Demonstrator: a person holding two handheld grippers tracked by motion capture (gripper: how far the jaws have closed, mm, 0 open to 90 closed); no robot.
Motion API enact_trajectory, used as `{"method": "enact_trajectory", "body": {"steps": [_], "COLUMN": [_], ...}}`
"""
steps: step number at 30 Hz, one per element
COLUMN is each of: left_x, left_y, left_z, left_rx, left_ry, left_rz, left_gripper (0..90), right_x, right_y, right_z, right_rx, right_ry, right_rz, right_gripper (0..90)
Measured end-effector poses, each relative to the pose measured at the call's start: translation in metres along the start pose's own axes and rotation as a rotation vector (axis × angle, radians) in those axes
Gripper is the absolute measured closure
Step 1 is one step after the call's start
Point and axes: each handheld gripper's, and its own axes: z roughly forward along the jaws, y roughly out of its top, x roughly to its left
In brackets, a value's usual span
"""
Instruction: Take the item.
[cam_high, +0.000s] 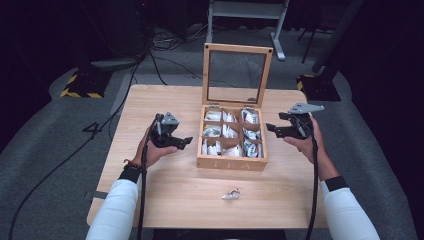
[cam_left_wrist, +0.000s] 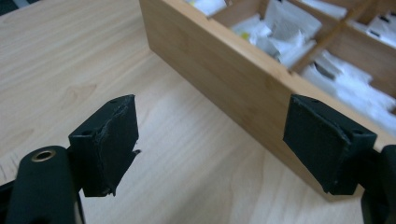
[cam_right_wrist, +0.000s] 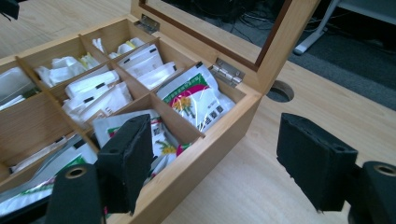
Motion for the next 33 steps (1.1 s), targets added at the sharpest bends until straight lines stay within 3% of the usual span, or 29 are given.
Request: {"method": "enact_trajectory", "body": {"steps": [7,12,13,16,18,22,27,31,33], "left_x": [0.012,0.014,0.014,0.018,0.02,0.025,0.028,0.03,0.034], "left_y": [0.032,0.05,0.053,0.065,0.074,0.088,0.101,0.107,0.108], "left_z": [0.021,0.036,0.038,0.045,0.047,0.056,0.068,0.077,0.081], "left_rx": [-0.042,-0.046,-0.041,-0.046,-0.065,-0.073,-0.072,-0.051,-0.037], "left_ry": [0.012,0.019,0.022,0.041,0.04,0.048,0.046,0.065,0.065], "left_rz": [-0.046,-0.046,-0.048,-0.056,-0.075,-0.086,-0.103,-0.087,-0.104], "left_gripper": [19.8,19.8,19.7,19.7,19.9,20.8,21.2,21.3,21.3], "right_x": [-0.007,-0.012,-0.016,-0.02,-0.029,-0.035,-0.042,-0.048,-0.05], "right_y": [0.017,0.024,0.029,0.034,0.039,0.042,0.044,0.046,0.047], "right_z": [0.015,0.023,0.028,0.032,0.04,0.049,0.06,0.071,0.077], "right_rx": [-0.005,0.004,0.005,-0.005,-0.018,0.004,0.018,0.026,0.016], "right_ry": [0.0,-0.006,-0.032,-0.048,-0.039,-0.055,-0.05,-0.046,-0.042], "right_rz": [0.019,0.036,0.065,0.076,0.133,0.142,0.165,0.192,0.206], "right_gripper": [28.9,29.3,29.4,29.3,29.3,28.8,29.5,29.6,29.5]}}
